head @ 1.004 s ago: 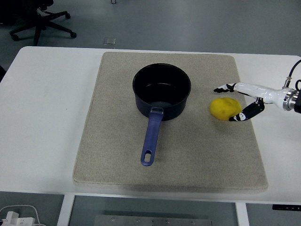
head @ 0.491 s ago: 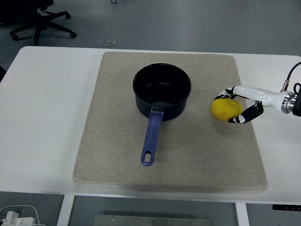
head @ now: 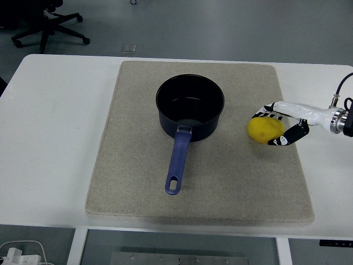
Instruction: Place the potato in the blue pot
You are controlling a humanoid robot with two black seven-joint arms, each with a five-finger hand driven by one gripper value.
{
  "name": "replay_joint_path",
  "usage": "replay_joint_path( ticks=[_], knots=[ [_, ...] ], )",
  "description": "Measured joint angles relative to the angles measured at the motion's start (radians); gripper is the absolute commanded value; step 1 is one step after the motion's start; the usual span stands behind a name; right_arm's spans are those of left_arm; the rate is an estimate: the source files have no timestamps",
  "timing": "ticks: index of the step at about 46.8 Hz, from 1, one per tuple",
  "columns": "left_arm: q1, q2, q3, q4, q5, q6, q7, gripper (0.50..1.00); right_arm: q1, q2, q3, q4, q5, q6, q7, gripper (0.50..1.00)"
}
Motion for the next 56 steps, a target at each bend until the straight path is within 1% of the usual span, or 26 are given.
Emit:
replay_joint_path(
  ticks=[6, 9, 34, 44, 56],
  knots=[
    [0.000, 0.000, 0.000, 0.000, 0.000, 0.000, 0.000, 0.994, 0.006, 0.000, -0.001, 0.000, -0.025, 0.009, 0.031, 0.500],
    [0.000, 0.000, 0.000, 0.000, 0.000, 0.000, 0.000, 0.994, 0.009, 0.000, -0.003, 0.000, -0.037, 0.010, 0.038, 0.500],
    [0.000, 0.000, 0.000, 0.000, 0.000, 0.000, 0.000, 0.994, 0.029, -0.010, -0.005, -0.003, -0.038, 0.019, 0.042, 0.500],
    [0.000, 0.000, 0.000, 0.000, 0.000, 0.000, 0.000, 0.994, 0.066, -0.021, -0.005, -0.005, -0.038, 0.043, 0.042, 0.500],
    [0.000, 0.000, 0.000, 0.000, 0.000, 0.000, 0.000, 0.994, 0.151, -0.066, 0.004, -0.006, -0.023, 0.088, 0.044, 0.500]
  ],
)
